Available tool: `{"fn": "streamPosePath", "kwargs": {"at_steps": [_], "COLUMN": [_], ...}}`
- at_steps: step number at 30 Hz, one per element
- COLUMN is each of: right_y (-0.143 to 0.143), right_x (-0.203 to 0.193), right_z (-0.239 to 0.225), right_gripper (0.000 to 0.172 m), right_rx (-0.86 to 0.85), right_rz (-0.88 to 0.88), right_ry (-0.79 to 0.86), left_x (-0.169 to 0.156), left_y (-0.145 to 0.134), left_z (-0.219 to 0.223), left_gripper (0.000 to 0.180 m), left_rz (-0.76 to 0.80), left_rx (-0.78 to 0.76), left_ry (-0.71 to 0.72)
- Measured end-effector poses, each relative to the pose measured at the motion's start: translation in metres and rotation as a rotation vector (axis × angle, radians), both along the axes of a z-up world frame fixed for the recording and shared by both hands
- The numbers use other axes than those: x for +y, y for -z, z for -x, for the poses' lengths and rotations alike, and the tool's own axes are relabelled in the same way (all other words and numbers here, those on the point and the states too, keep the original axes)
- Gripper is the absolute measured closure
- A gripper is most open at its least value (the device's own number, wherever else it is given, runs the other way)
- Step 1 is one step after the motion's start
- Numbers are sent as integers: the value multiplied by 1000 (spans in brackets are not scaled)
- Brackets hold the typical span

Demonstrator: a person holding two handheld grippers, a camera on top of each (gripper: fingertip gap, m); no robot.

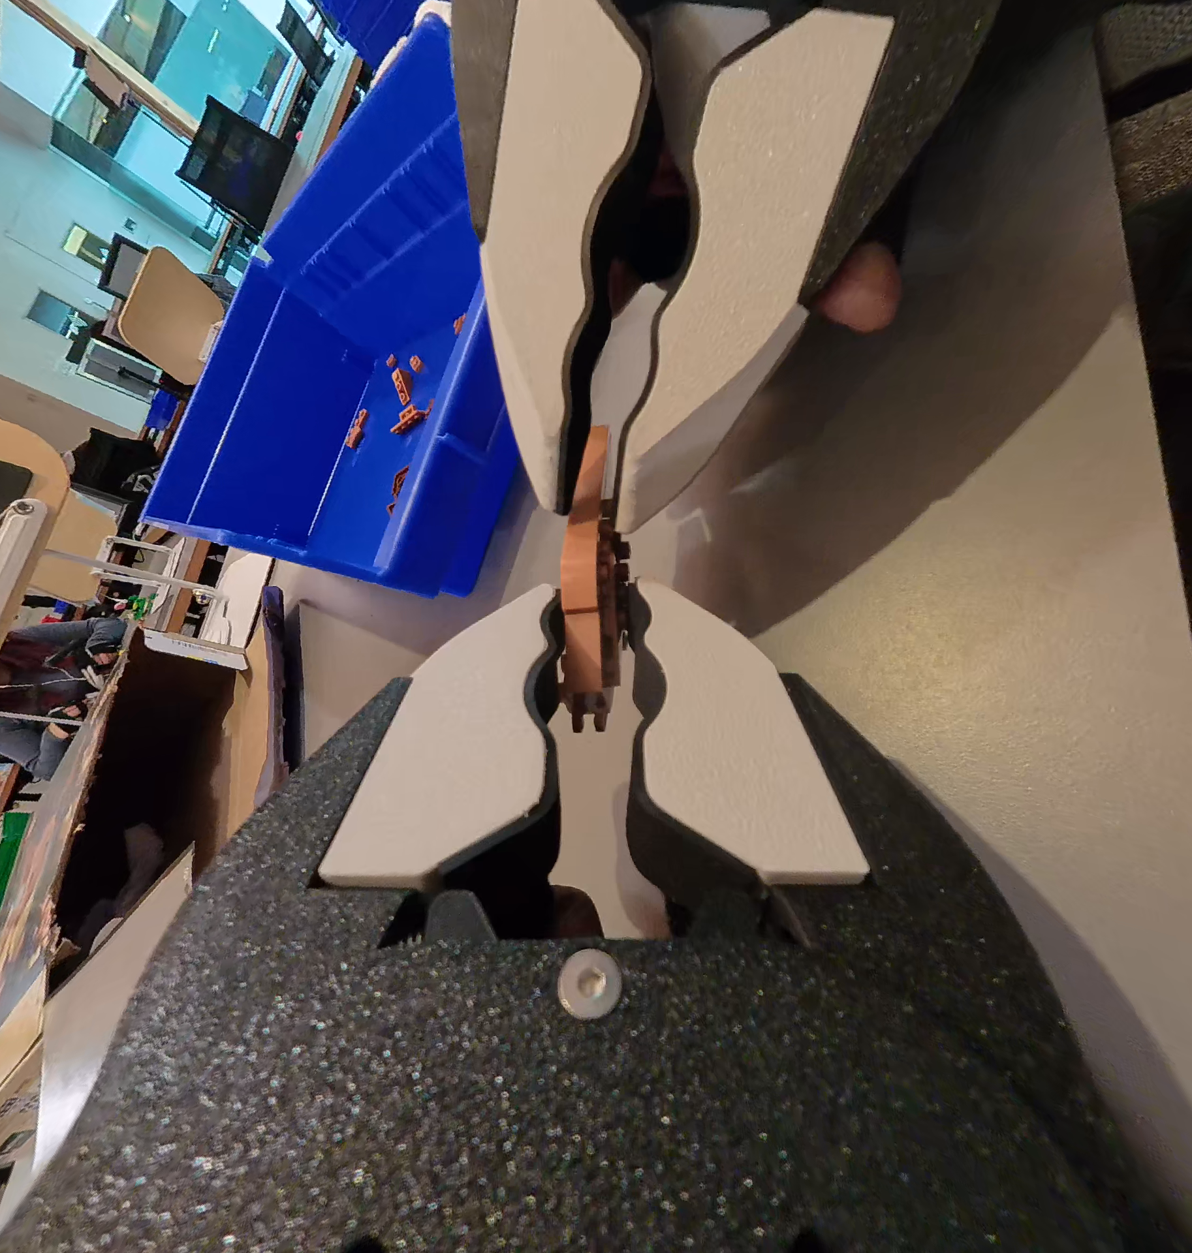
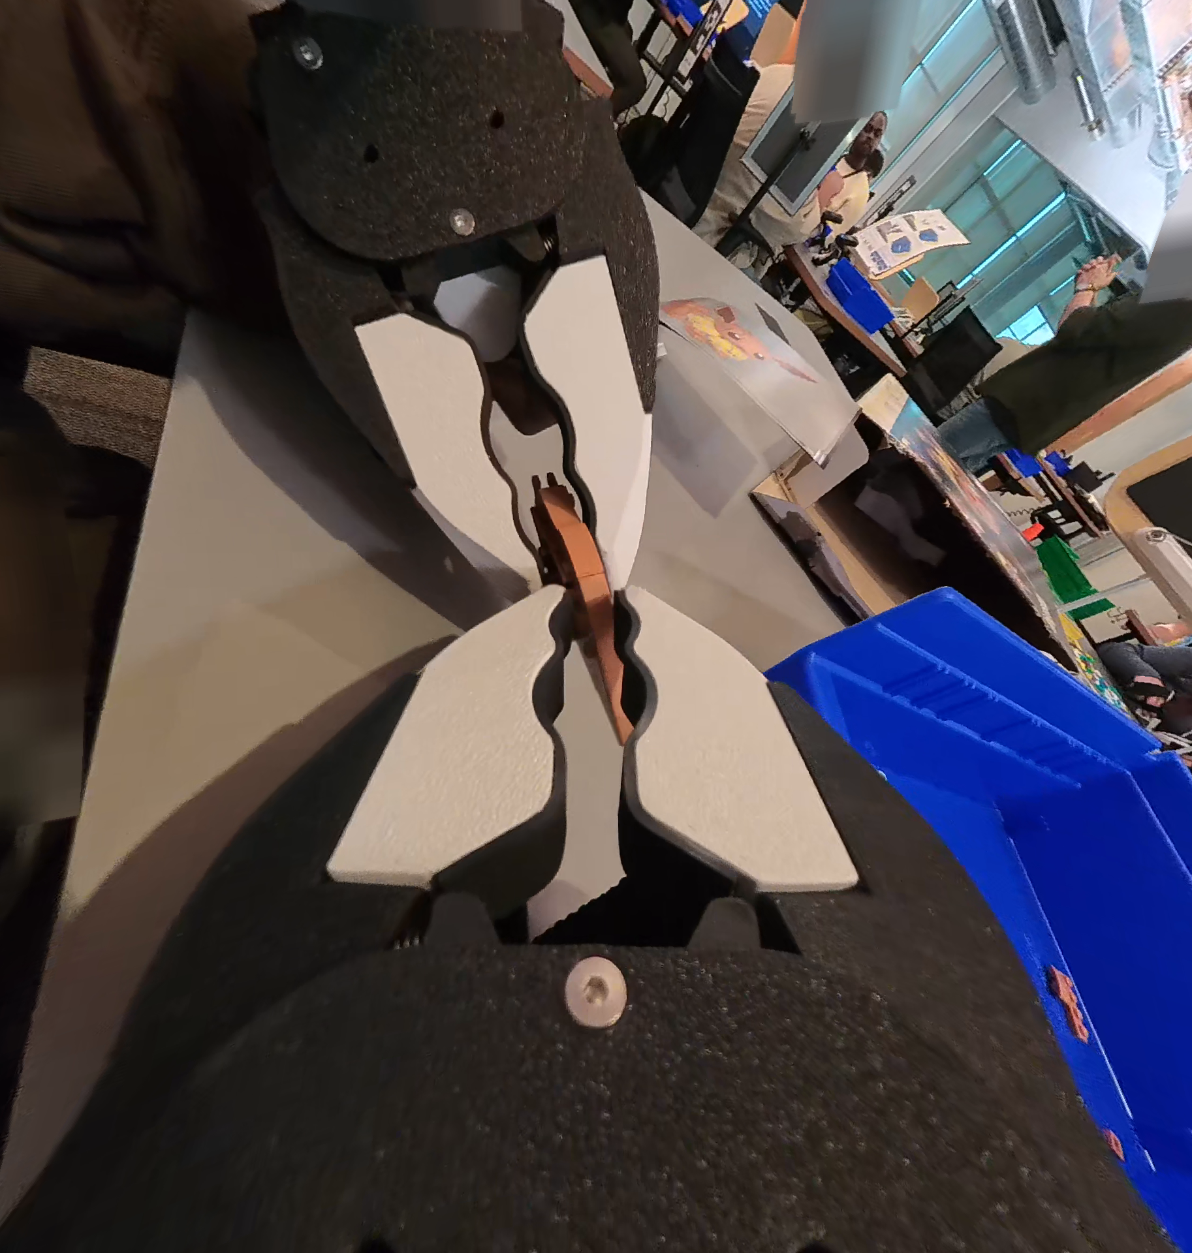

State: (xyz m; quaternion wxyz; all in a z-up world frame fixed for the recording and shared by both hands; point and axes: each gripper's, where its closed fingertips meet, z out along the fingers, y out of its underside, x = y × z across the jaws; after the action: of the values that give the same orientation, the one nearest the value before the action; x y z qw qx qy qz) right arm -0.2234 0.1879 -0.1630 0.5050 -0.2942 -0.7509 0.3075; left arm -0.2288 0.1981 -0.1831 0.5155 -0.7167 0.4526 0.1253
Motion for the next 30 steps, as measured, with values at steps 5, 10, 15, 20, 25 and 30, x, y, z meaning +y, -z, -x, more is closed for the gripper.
{"fn": "streamPosePath", "kwargs": {"at_steps": [5,10,15,20,25,30], "right_y": [5,10,0,-10,-27,-35], "right_x": [-3,-3,1,7,39,21], "right_z": [0,-1,3,11,10,8], "right_gripper": [163,163,164,163,172,172], "right_rx": [-31,-75,-75,-57,51,88], "right_rz": [1,27,170,326,484,441], "right_ry": [-11,-12,46,120,262,136], "left_x": [-2,-2,1,5,8,6], "left_y": [3,8,1,-7,-8,-10], "left_z": [-4,-4,0,8,18,15], "left_gripper": [163,163,163,163,164,164], "left_rz": [-4,7,19,17,-5,11], "left_rx": [45,75,-34,-131,-108,-164], "left_ry": [29,35,-10,-76,-145,-122]}}
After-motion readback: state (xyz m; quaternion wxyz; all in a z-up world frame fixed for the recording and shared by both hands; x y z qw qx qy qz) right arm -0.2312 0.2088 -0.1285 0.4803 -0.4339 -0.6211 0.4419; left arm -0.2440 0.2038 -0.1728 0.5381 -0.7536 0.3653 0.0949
